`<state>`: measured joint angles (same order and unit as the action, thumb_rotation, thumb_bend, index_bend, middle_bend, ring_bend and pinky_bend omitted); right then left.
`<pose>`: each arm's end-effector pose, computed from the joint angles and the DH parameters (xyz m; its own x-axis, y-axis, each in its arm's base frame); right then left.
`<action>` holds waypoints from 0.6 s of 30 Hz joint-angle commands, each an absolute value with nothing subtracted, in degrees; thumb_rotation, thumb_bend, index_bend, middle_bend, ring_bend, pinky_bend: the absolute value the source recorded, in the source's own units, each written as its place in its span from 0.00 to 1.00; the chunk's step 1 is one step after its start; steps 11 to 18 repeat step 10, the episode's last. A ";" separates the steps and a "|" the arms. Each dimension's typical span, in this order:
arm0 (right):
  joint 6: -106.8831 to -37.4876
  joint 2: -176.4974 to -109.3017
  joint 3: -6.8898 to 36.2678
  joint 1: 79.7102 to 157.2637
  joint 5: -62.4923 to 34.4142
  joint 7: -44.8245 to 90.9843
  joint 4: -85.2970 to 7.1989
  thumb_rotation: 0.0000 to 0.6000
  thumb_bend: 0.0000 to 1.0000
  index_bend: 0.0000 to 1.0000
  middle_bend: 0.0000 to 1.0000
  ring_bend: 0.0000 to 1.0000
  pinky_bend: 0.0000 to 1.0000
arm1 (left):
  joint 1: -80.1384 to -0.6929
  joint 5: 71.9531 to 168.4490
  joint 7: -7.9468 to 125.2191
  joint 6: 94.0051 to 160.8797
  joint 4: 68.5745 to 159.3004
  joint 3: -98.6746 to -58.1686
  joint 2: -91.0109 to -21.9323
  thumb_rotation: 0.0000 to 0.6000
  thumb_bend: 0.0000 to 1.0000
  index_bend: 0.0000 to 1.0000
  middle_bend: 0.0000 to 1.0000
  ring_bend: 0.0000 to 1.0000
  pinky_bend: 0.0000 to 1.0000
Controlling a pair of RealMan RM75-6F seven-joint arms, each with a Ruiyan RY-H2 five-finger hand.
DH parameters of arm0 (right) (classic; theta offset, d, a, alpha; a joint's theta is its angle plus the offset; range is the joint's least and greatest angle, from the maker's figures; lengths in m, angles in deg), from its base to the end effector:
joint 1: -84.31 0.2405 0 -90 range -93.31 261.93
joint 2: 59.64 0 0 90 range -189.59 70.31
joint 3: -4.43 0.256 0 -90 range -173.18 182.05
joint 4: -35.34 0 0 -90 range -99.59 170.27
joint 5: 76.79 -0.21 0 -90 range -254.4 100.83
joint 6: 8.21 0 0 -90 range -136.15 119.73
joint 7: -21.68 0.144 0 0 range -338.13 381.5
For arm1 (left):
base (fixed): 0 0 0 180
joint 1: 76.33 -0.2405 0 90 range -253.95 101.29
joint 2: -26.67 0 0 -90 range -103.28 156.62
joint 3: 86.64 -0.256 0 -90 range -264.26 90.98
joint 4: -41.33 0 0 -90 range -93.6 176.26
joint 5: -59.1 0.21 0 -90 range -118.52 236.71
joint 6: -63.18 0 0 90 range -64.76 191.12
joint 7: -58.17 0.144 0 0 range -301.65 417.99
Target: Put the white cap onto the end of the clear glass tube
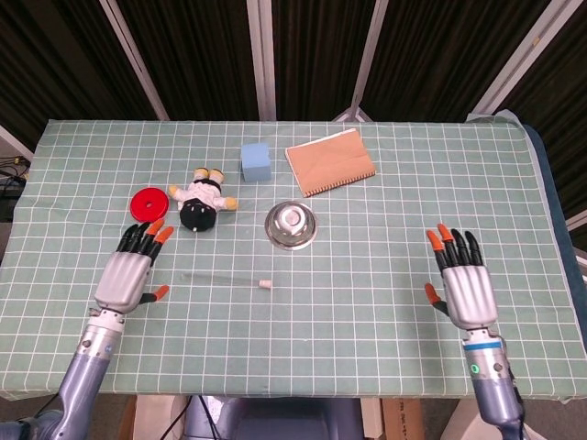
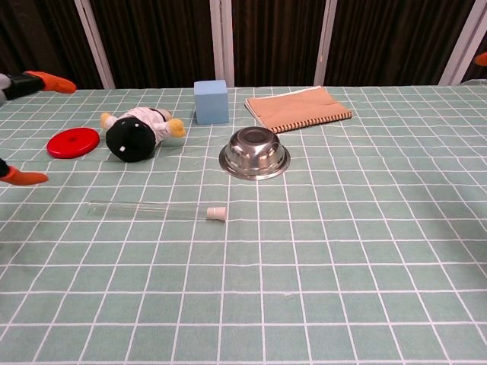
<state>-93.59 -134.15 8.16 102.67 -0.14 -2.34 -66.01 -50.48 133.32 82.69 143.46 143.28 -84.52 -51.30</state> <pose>-0.2298 -0.2384 0.0995 0.4556 0.0434 0.8891 -0.8845 -0.0902 0.4577 -0.1960 0.2564 0.0647 0.4229 0.0455 0.9051 0.8877 -0.2214 -0.4036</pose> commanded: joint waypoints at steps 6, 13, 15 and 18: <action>-97.20 -126.02 2.14 94.40 4.26 8.27 -66.21 1.00 0.34 0.00 0.00 0.00 0.00 | -63.50 147.49 69.77 157.04 139.57 -94.71 -41.64 1.00 0.15 0.05 0.01 0.00 0.00; -98.80 -125.71 1.35 92.67 6.68 9.78 -64.35 1.00 0.34 0.00 0.00 0.00 0.00 | -66.75 148.63 65.85 159.88 138.22 -95.84 -39.67 1.00 0.15 0.05 0.01 0.00 0.00; -98.80 -125.71 1.35 92.67 6.68 9.78 -64.35 1.00 0.34 0.00 0.00 0.00 0.00 | -66.75 148.63 65.85 159.88 138.22 -95.84 -39.67 1.00 0.15 0.05 0.01 0.00 0.00; -98.80 -125.71 1.35 92.67 6.68 9.78 -64.35 1.00 0.34 0.00 0.00 0.00 0.00 | -66.75 148.63 65.85 159.88 138.22 -95.84 -39.67 1.00 0.15 0.05 0.01 0.00 0.00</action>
